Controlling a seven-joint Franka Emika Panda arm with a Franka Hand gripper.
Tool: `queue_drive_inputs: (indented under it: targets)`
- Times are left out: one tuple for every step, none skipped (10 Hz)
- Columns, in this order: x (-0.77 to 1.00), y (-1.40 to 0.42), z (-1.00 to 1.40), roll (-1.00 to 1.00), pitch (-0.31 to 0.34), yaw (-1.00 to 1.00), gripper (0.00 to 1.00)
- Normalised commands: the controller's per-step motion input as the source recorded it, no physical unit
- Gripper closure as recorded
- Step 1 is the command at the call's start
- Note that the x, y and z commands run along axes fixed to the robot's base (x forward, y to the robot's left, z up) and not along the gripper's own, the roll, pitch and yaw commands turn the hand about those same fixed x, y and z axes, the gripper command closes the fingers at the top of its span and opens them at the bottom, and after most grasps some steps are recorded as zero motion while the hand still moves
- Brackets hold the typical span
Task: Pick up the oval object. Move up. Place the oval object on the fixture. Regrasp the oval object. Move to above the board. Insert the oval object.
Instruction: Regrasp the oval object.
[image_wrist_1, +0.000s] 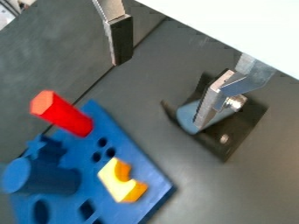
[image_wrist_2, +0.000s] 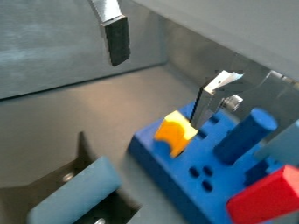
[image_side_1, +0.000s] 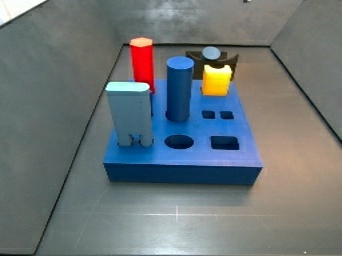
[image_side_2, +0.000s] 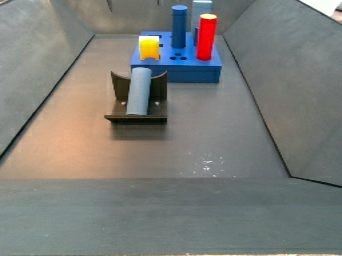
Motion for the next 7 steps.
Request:
queue_drive_inputs:
  targets:
    - [-0.03, 0.00, -0.02, 1.00, 0.017, 0.00, 0.00]
    - [-0.03, -0.02, -0.01, 1.00, 0.014, 0.00, 0.00]
    - [-0.04, -0.01, 0.01, 1.00, 0.006, 0.00, 0.00]
    - [-0.04, -0.02, 0.01, 1.00, 0.001, 0.00, 0.00]
    - [-0.03, -0.02, 0.00, 1.00, -0.007, 0.00, 0.00]
    - [-0.02, -0.01, 0.00, 1.00, -0.012, 0.00, 0.00]
    - [-0.02, -0.01, 0.00, 1.00, -0.016, 0.00, 0.00]
